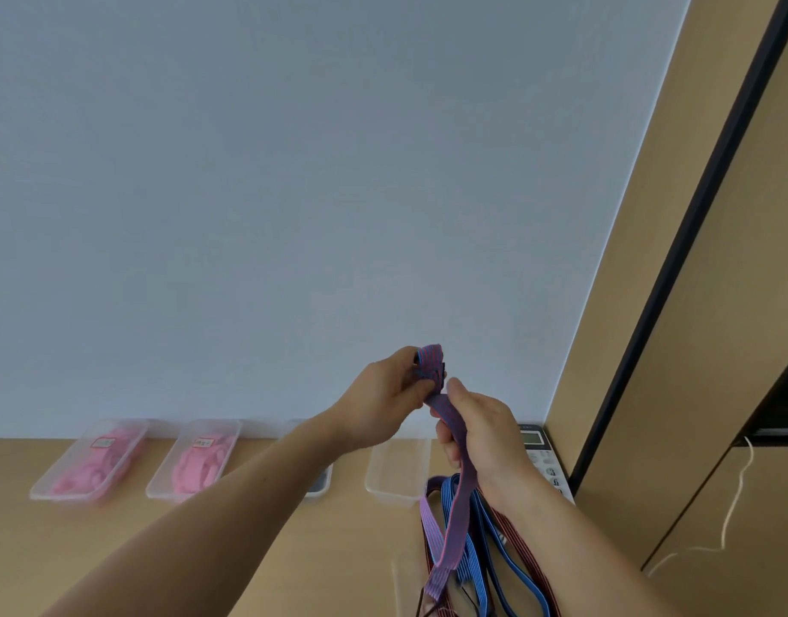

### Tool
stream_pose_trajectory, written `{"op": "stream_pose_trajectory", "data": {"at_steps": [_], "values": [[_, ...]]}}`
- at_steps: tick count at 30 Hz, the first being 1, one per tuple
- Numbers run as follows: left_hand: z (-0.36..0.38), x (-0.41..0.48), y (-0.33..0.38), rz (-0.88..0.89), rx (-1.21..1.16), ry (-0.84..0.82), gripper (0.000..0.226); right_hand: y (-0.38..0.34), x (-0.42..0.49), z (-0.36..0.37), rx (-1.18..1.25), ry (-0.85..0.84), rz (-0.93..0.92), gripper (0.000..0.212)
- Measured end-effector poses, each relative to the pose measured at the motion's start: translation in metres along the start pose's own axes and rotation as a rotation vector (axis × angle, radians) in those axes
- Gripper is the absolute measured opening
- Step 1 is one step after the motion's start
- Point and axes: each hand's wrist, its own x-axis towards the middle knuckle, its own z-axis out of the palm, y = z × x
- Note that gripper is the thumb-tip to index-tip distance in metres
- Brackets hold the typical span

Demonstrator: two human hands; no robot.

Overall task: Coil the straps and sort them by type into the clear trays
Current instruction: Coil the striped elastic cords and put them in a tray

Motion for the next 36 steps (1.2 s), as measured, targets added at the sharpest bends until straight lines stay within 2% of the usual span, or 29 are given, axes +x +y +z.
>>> {"op": "stream_pose_trajectory", "data": {"at_steps": [3,8,11,13,15,17,18,20,24,27,30,36], "values": [[0.004,-0.005,-0.005,0.132,0.260,0.040,0.024,-0.005,0.002,0.000,0.019,0.006,-0.002,0.060],[0.007,-0.008,-0.010,0.408,0.609,0.032,0.048,-0.005,0.003,-0.002,0.008,-0.007,-0.018,0.056],[0.009,-0.006,-0.013,0.348,0.660,0.020,0.062,-0.002,0.002,-0.004,0.006,0.011,-0.028,0.051],[0.011,-0.006,-0.012,0.223,0.418,0.064,0.065,-0.003,0.002,-0.005,0.031,0.032,-0.068,0.042],[0.014,-0.005,-0.005,-0.031,-0.045,0.077,0.063,-0.004,0.004,-0.006,0.037,0.076,-0.116,0.038],[0.015,-0.002,0.003,-0.285,-0.475,0.001,0.049,-0.003,0.005,-0.006,0.014,0.104,-0.147,0.038],[0.015,-0.002,0.007,-0.325,-0.552,-0.067,0.041,-0.001,0.005,-0.006,-0.006,0.098,-0.158,0.039],[0.019,-0.003,0.013,-0.285,-0.598,-0.148,0.036,0.003,0.004,-0.005,-0.044,0.080,-0.162,0.040],[0.026,0.002,0.010,-0.325,-0.685,-0.012,0.039,0.010,0.002,-0.008,-0.098,0.106,-0.117,0.048],[0.032,0.007,0.008,-0.294,-0.629,0.069,0.021,0.012,0.002,-0.012,-0.113,0.104,-0.078,0.053],[0.032,0.011,0.010,-0.228,-0.490,0.139,0.018,0.013,0.003,-0.018,-0.072,0.065,-0.054,0.049],[0.038,0.009,0.004,0.088,0.195,0.191,0.021,0.008,0.007,-0.028,0.032,0.020,-0.068,0.045]]}}
